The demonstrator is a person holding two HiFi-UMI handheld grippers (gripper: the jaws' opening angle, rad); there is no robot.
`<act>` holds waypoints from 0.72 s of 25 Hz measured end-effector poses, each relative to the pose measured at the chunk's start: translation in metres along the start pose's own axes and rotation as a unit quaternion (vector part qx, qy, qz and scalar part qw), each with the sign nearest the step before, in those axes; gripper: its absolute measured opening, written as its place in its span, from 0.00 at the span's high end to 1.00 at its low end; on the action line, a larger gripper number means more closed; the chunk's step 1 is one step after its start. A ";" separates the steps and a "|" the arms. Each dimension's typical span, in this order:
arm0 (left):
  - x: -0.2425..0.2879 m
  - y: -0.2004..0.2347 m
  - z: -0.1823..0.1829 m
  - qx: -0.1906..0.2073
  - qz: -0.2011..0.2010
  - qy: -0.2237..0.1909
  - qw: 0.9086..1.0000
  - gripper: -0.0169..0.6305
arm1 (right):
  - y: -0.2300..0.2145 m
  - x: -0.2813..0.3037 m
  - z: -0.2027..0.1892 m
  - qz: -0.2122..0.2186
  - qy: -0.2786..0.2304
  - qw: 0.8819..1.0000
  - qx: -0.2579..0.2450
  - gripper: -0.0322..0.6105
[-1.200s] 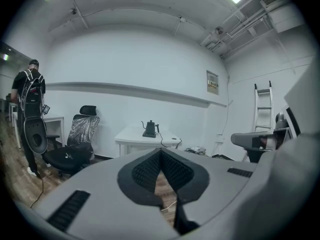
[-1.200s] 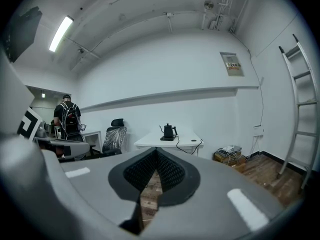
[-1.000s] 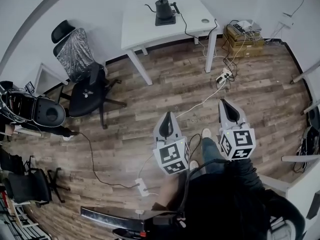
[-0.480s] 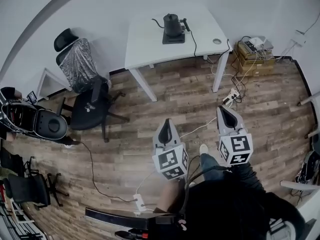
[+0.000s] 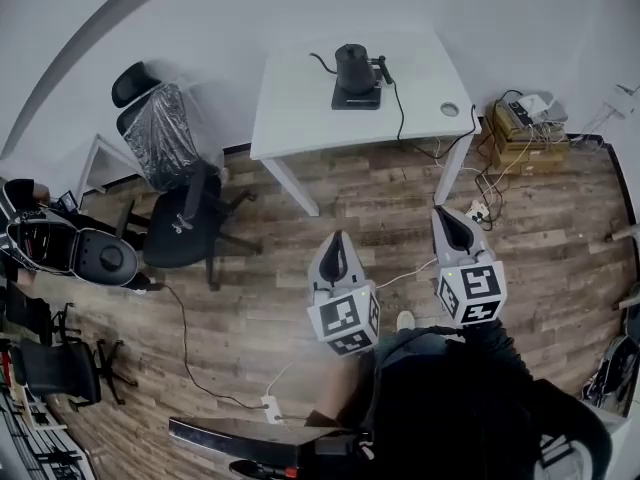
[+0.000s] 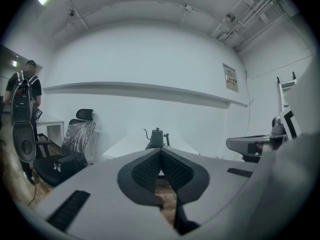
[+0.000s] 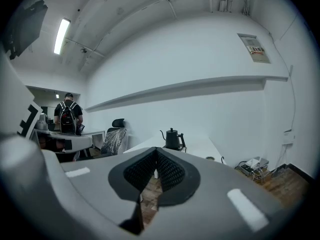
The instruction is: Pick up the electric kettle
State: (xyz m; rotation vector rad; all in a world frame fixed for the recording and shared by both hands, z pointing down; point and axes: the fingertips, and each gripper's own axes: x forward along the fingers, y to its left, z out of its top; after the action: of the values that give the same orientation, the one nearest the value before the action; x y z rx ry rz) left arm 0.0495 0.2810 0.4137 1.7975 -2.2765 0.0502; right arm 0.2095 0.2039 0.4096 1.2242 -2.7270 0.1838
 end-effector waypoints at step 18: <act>0.125 0.025 0.020 0.003 -0.005 -0.003 1.000 0.97 | -0.040 0.119 0.013 -0.010 -0.003 1.000 -0.002 0.95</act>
State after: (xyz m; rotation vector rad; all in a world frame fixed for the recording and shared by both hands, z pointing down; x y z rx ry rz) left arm -0.0044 0.1645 0.4228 1.8144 -2.2727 0.0502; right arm 0.1601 0.0886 0.4205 1.2537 -2.7181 0.1732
